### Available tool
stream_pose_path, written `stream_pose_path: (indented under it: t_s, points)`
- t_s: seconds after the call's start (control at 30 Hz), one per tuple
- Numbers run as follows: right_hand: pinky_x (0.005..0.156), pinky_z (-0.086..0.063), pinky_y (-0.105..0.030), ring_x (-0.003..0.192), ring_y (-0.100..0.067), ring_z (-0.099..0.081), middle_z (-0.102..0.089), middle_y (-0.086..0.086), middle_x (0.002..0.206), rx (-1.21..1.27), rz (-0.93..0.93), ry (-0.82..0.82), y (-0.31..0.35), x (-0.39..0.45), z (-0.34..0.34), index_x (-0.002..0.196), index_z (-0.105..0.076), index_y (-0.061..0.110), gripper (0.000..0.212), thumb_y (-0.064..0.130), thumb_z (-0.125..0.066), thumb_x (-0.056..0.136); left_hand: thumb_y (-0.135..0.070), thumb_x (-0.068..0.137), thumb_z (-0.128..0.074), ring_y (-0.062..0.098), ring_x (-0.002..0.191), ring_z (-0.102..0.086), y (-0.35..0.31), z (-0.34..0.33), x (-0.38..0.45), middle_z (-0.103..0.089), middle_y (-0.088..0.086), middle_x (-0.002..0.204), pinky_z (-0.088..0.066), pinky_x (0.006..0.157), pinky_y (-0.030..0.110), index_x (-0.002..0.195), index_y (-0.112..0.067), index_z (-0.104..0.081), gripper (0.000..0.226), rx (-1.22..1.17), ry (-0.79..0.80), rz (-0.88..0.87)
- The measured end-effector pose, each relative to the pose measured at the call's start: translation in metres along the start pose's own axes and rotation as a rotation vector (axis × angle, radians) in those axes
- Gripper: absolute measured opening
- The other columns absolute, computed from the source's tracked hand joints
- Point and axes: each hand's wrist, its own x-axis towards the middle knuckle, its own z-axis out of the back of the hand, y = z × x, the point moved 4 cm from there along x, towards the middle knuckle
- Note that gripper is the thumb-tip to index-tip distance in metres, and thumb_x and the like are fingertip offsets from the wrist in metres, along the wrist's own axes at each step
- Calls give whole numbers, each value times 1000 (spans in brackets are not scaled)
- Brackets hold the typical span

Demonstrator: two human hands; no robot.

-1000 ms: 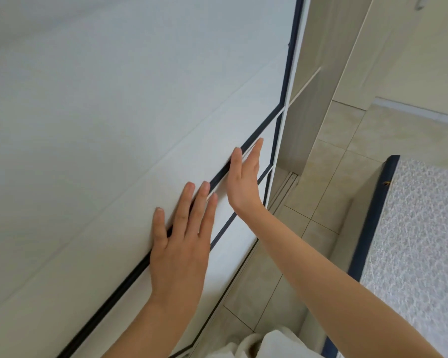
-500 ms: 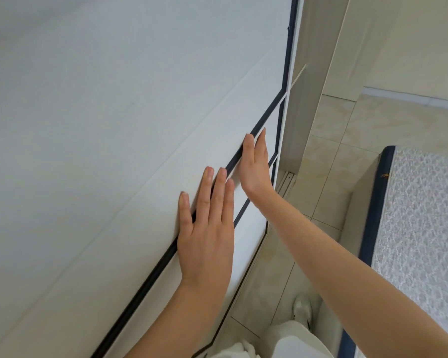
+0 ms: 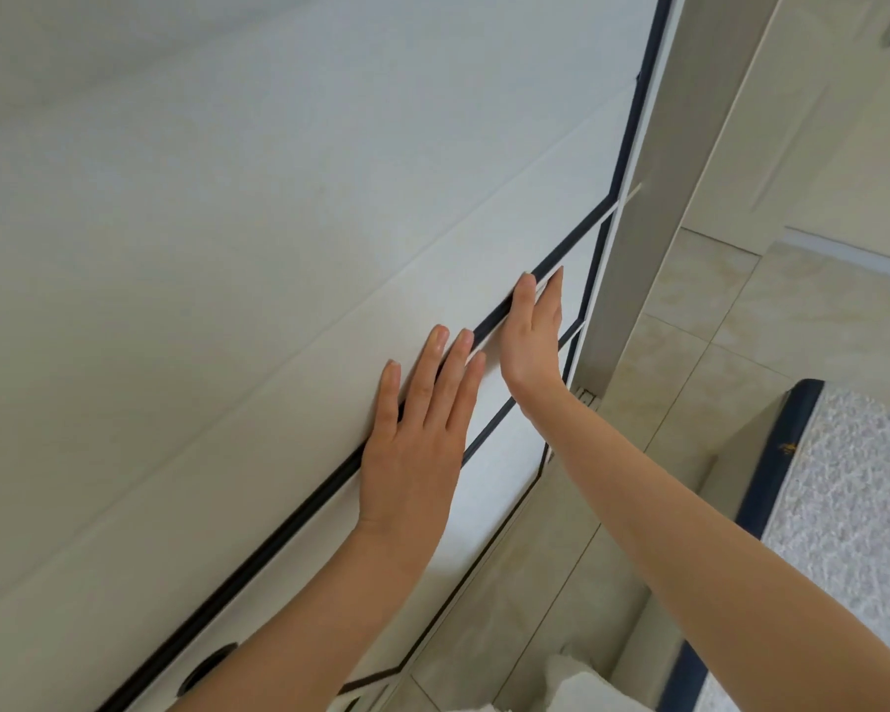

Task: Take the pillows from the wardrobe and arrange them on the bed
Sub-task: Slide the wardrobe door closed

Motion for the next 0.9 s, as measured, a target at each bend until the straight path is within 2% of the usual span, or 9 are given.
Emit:
stream_pose_path:
  t_s: [0.23, 0.47, 0.53, 0.6, 0.67, 0.73, 0.8, 0.83, 0.9]
  points:
    - [103, -5, -24, 148, -13, -2, 0, 1, 163, -9, -8, 22, 4, 62, 28, 154, 1, 26, 68, 57, -21, 97, -16, 86, -28, 37, 148, 11, -30, -4, 61, 6, 10, 166, 16, 113, 62, 157, -13, 2, 78, 19, 19, -34]
    - [112, -10, -35, 148, -17, -3, 2, -2, 163, -41, -22, 16, 8, 109, 49, 153, 3, 27, 69, 59, -19, 96, -7, 85, -8, 39, 146, 19, -49, 1, 100, 10, 16, 165, 24, 111, 61, 156, -5, -3, 71, 47, 59, -86]
    - [114, -9, -37, 149, -18, -1, 2, -3, 163, -41, -19, 7, 11, 118, 54, 153, 3, 26, 69, 58, -19, 97, -12, 91, -22, 39, 146, 21, -52, 0, 108, 15, 17, 164, 25, 111, 60, 155, -3, 2, 69, 46, 60, -94]
    - [115, -10, -40, 149, -19, -3, 1, -4, 163, -50, -20, 3, 12, 126, 58, 153, 3, 26, 69, 58, -19, 96, -21, 95, -42, 39, 145, 24, -54, 0, 113, 20, 18, 162, 24, 111, 58, 154, -3, 4, 78, 36, 76, -89]
    - [115, -13, -42, 148, -20, -6, -1, -4, 163, -64, -23, 4, 13, 134, 63, 153, 2, 26, 70, 59, -20, 96, -24, 95, -46, 39, 143, 25, -54, 1, 113, 22, 18, 160, 21, 112, 56, 155, -4, -1, 78, 29, 90, -85]
    - [113, -17, -42, 147, -23, -12, -4, -4, 163, -85, -27, 11, 14, 142, 70, 153, 0, 27, 70, 60, -21, 95, -17, 97, -40, 38, 143, 23, -52, 1, 106, 20, 18, 159, 16, 114, 54, 155, -6, -11, 67, 25, 82, -102]
    - [112, -19, -42, 147, -24, -15, -6, -4, 162, -98, -24, 26, 15, 149, 76, 153, -1, 26, 71, 60, -23, 95, -5, 95, -20, 37, 144, 20, -46, 0, 94, 15, 16, 161, 15, 118, 52, 155, -8, -15, 61, 46, 63, -121]
    - [113, -19, -42, 147, -24, -15, -6, -4, 163, -97, -25, 31, 17, 153, 79, 153, -1, 25, 71, 60, -24, 96, -2, 92, -11, 37, 145, 20, -42, -1, 88, 14, 16, 161, 16, 118, 52, 155, -7, -14, 64, 50, 66, -128]
    - [113, -20, -42, 146, -23, -17, -8, -3, 162, -90, -34, 36, 18, 159, 82, 153, -3, 24, 70, 59, -24, 96, -2, 90, -4, 37, 145, 21, -34, -2, 78, 16, 16, 162, 21, 116, 52, 156, -8, -5, 67, 62, 79, -141]
